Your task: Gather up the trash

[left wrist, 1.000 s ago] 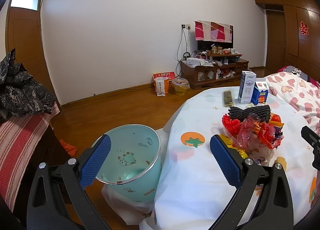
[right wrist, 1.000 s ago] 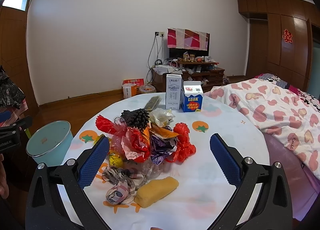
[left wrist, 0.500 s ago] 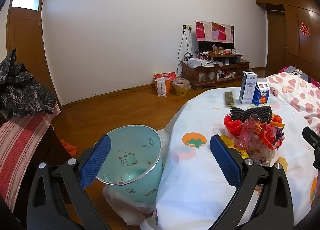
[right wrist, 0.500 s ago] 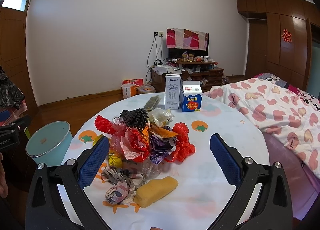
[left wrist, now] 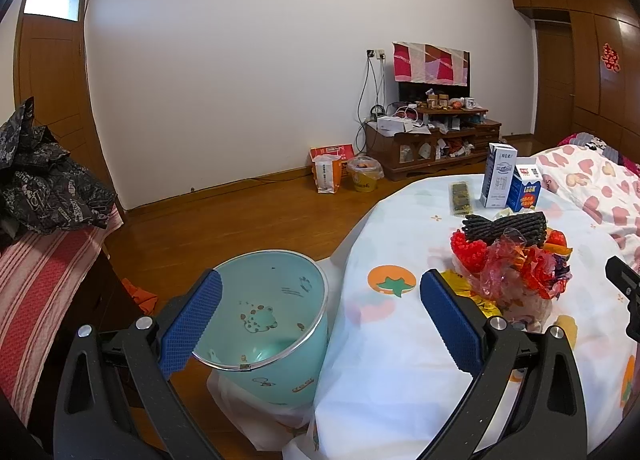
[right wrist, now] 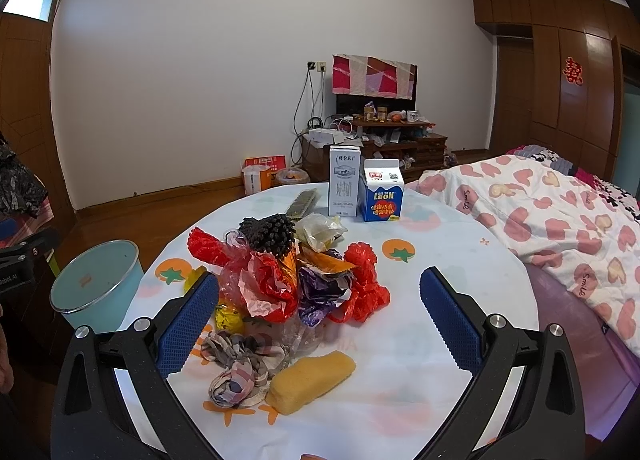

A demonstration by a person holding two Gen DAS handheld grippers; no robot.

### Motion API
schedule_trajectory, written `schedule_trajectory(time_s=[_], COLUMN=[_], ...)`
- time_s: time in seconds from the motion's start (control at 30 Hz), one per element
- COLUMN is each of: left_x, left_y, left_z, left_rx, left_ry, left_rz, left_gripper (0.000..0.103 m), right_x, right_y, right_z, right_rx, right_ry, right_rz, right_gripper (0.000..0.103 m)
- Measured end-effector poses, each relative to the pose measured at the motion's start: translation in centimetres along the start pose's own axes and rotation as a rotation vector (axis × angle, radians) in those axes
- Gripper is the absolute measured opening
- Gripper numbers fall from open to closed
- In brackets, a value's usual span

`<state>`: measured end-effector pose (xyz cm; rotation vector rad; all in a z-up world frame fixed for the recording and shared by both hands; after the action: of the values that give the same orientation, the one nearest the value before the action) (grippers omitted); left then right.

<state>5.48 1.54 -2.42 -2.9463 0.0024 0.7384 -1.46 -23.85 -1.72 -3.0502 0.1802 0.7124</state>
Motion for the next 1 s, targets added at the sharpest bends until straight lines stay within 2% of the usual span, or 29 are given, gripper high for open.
schedule_trajectory(time_s=[0.37,1.0], left_x=[0.07,0.75], left_y=[-0.75,0.15], left_z=[0.02,0.43], left_rx=[-0.002,0.008], left_ry=[-0.002,-0.015], left_rz=[-0.009,-0.021], left_gripper=[0.097,0.097], right_x=[0.11,0.61], right_y=[0.53,0.8], right_z=[0.57,0.73], right_rx=[0.009,0.014], right_ry=[-0.005,-0.018], right_rz=[0.001,0.014], right_gripper=[0.099,0.099])
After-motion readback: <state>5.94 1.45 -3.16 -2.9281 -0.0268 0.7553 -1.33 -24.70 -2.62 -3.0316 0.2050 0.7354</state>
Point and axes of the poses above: each gripper's, at about its wrist camera, not at the fingertips, and x roughly the way its jaws point, y to its right, z to its underside, the point moved 6 cm from there along x, roughly the way its jaws point, and after that the axes turned 1 degree about y, right-handed, at the moved point
